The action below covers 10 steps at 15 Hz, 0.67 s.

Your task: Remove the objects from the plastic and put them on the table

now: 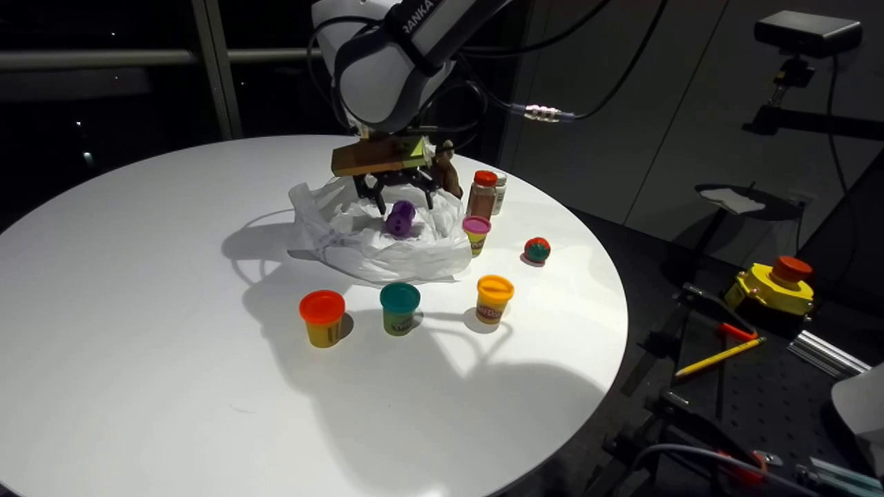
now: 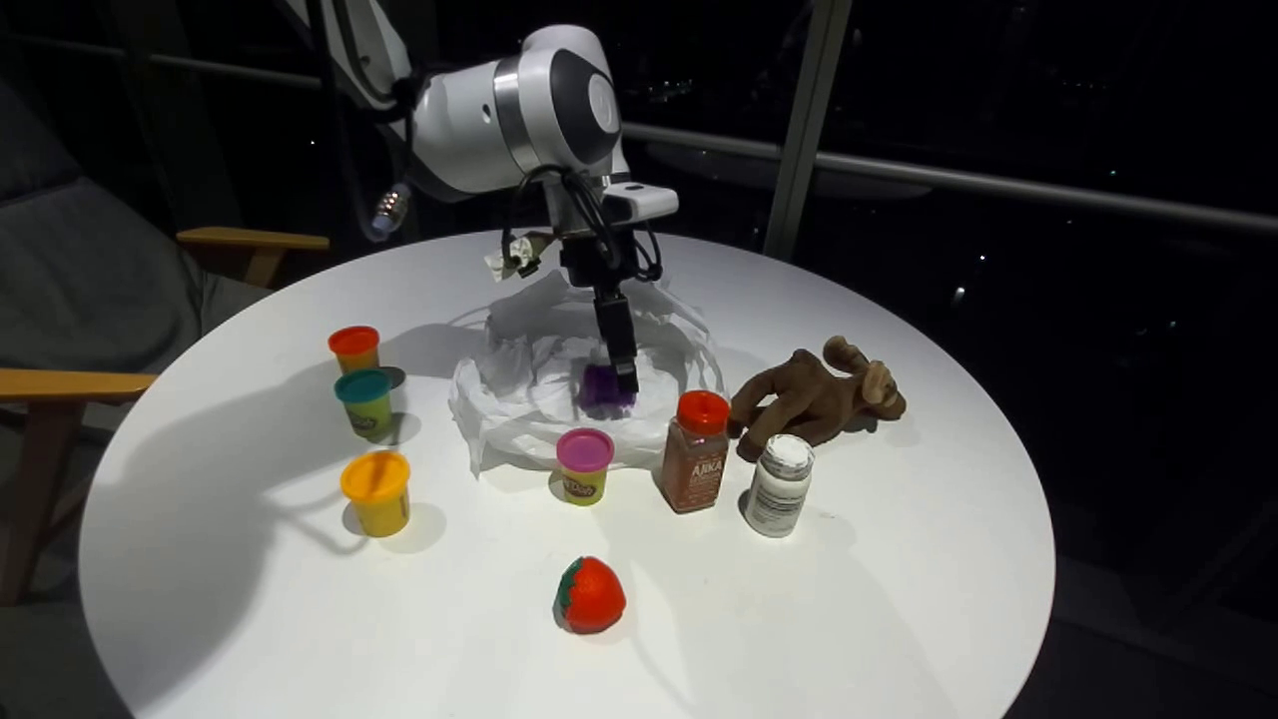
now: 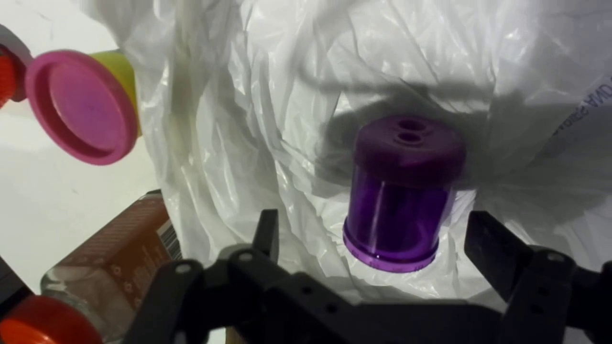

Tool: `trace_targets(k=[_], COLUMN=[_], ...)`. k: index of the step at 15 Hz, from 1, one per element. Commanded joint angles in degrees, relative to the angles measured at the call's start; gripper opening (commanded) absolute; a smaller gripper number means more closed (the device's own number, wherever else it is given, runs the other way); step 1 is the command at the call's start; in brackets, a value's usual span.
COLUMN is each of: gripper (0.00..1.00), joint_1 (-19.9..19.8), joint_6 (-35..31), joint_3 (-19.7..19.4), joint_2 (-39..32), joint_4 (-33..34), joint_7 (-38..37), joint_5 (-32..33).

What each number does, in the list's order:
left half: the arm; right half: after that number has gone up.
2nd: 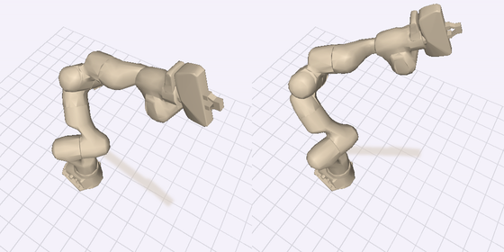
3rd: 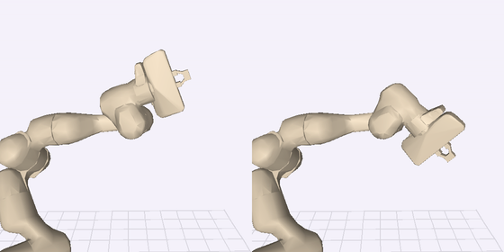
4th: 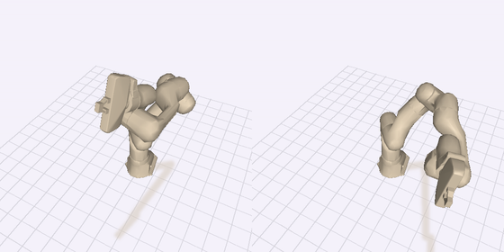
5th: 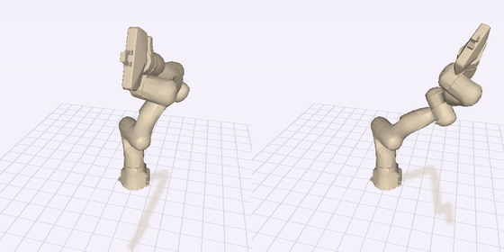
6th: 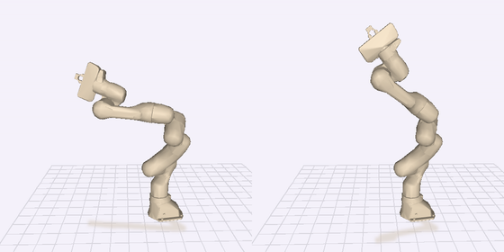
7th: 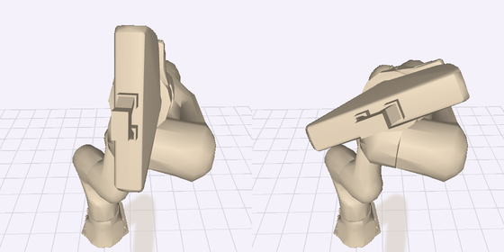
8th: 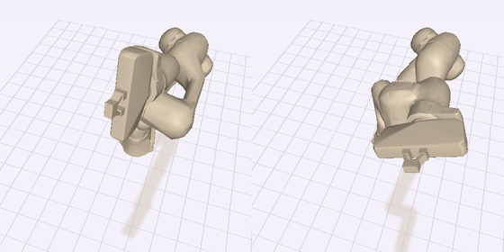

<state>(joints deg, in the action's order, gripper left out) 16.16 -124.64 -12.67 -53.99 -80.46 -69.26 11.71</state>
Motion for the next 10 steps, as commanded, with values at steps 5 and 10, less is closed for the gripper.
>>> trace_targets(k=[5, 10], gripper=[0.42, 0.25], joint_1=[-1.8, -1.5], joint_6=[0.6, -2.6], joint_3=[1.8, 1.2], joint_2=[-1.1, -0.2], joint_4=[2.4, 1.2], joint_7=[-0.3, -0.5], joint_5=[-0.4, 0.7])
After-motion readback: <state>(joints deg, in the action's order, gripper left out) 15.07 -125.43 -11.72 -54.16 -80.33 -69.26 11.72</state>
